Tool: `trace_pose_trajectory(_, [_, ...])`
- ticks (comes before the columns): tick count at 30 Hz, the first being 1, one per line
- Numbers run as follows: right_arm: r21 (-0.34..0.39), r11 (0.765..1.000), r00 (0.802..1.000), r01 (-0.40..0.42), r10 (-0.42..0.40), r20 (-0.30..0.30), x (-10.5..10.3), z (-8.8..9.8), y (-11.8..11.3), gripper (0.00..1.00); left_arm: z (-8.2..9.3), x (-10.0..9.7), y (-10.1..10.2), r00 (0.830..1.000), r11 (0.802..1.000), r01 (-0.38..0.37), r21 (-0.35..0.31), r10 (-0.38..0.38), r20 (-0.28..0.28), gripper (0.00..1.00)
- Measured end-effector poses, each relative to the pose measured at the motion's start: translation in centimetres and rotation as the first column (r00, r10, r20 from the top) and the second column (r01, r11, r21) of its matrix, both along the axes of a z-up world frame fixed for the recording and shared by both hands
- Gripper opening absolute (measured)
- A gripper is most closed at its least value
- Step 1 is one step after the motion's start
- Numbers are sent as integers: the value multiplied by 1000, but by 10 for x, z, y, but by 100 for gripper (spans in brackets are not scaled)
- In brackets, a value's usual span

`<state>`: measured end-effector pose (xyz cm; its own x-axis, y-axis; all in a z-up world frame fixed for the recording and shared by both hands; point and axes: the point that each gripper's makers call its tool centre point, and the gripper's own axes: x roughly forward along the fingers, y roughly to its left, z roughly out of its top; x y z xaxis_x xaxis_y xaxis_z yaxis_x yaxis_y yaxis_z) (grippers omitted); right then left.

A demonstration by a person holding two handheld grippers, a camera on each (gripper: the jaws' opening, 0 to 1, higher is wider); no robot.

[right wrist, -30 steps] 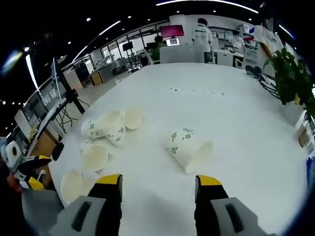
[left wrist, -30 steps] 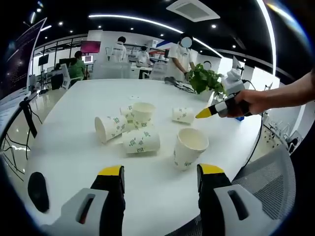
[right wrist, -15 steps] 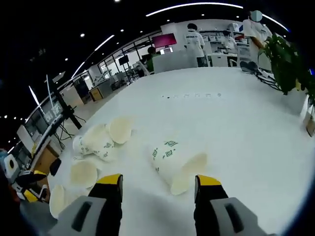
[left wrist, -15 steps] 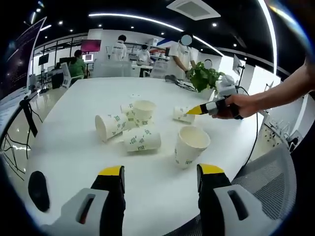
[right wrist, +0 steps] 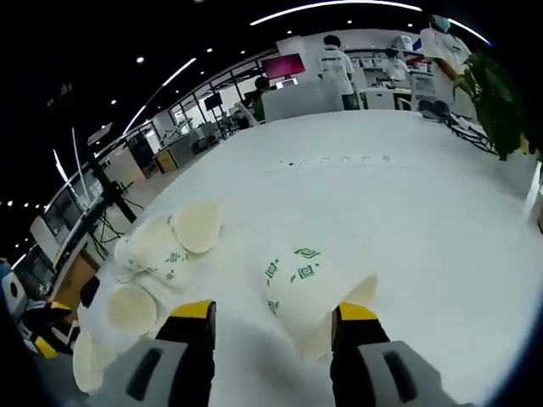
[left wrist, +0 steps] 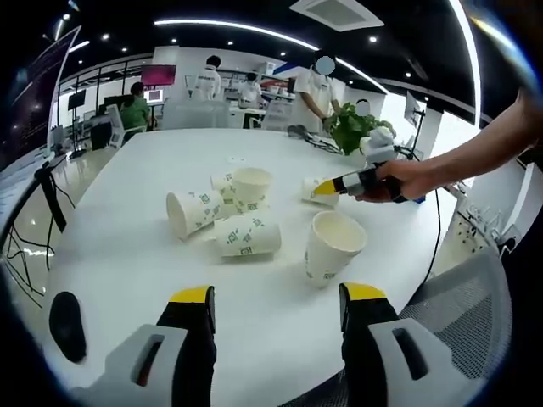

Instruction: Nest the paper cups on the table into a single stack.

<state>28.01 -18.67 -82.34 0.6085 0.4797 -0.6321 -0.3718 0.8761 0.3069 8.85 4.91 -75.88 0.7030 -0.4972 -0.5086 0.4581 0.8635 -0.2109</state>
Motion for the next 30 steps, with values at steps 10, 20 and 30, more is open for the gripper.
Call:
trace_pose_trajectory(10, [6,1000,1000,0,0,-7,10,-9,5,43,-4,0,2,1000,1000,-7,3,7,-13,58])
trace_pose_trajectory(20, [-1,1000,999,13,-13,40,23,-6,13,26,-5,1,4,1000,1000,-22,3,22,-22,57])
trace_pose_trajectory(30, [-38,999,999,-26,28,33,28,-2,22,0,-4,1,6,999,999,-37,5,37,-21,57])
